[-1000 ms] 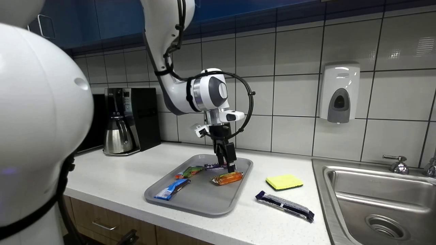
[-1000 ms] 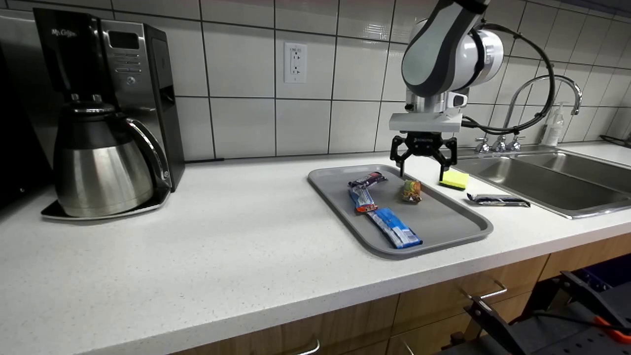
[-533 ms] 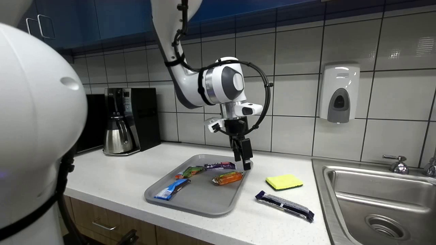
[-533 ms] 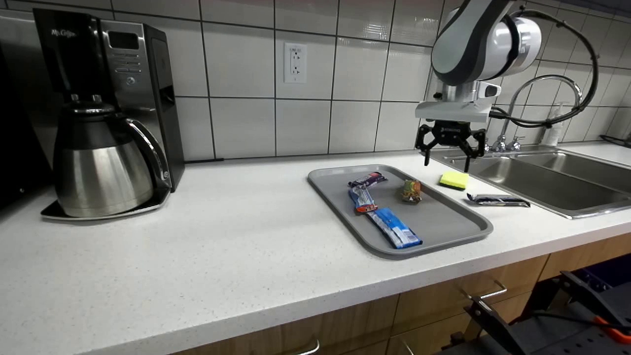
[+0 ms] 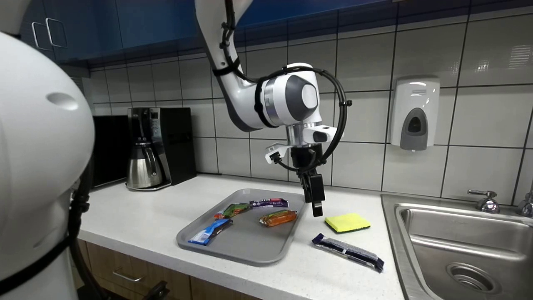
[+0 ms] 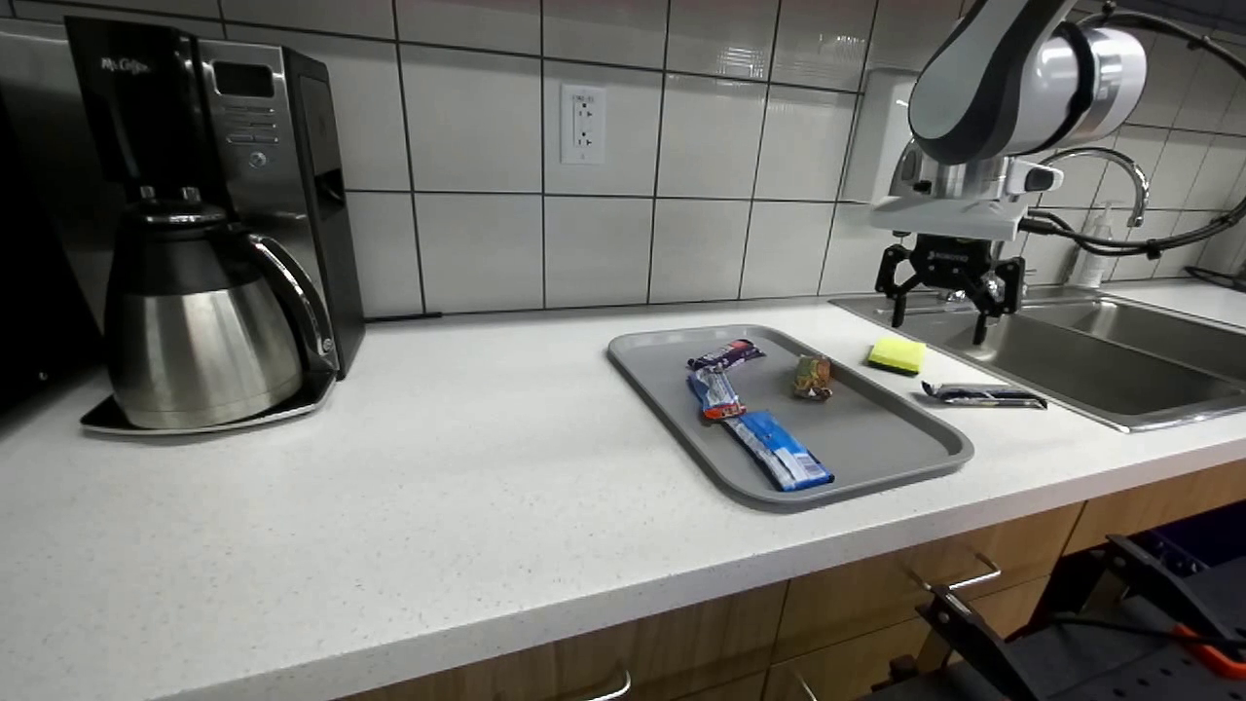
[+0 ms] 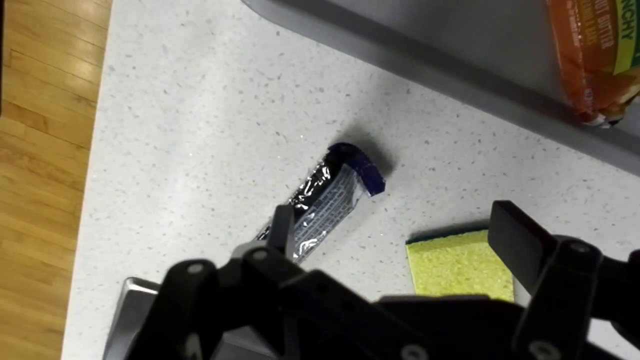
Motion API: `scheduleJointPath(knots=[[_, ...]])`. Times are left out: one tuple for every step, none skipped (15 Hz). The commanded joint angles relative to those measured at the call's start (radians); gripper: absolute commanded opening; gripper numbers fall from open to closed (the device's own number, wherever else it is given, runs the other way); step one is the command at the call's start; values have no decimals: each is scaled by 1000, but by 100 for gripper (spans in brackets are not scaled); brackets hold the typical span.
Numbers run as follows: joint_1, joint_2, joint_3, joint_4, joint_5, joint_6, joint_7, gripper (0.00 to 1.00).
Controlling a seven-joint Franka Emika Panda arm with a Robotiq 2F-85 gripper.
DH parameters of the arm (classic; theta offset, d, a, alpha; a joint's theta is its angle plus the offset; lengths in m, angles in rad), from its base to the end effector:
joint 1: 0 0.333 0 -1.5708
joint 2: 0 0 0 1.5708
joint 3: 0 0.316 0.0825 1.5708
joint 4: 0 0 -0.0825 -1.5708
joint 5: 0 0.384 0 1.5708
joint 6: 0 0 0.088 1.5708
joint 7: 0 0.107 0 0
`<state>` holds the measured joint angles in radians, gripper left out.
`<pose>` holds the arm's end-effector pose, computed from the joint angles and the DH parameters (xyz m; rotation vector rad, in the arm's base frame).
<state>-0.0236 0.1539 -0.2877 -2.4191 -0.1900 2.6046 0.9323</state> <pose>0.4745 -0.1505 0.2521 2.5862 -1.5465 0.1156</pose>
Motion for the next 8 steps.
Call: scheduleJointPath(knots=[[-23,-41,3,-50,-7,15,107,100],[-25,-39,1,-53,-11,16,136,100],[-28,-37,-1,-56,-13,18,166,100],[-31,-34,-4,-58,-16,23,192,100],[-34,-31,-6,-58,-19,23,214,100],[-36,-30,-10,-58,-23,24,239,100],[-39,-26,-14,-56,-22,26,256,100],[-43,-22,-18,-53,-21,29,273,100]])
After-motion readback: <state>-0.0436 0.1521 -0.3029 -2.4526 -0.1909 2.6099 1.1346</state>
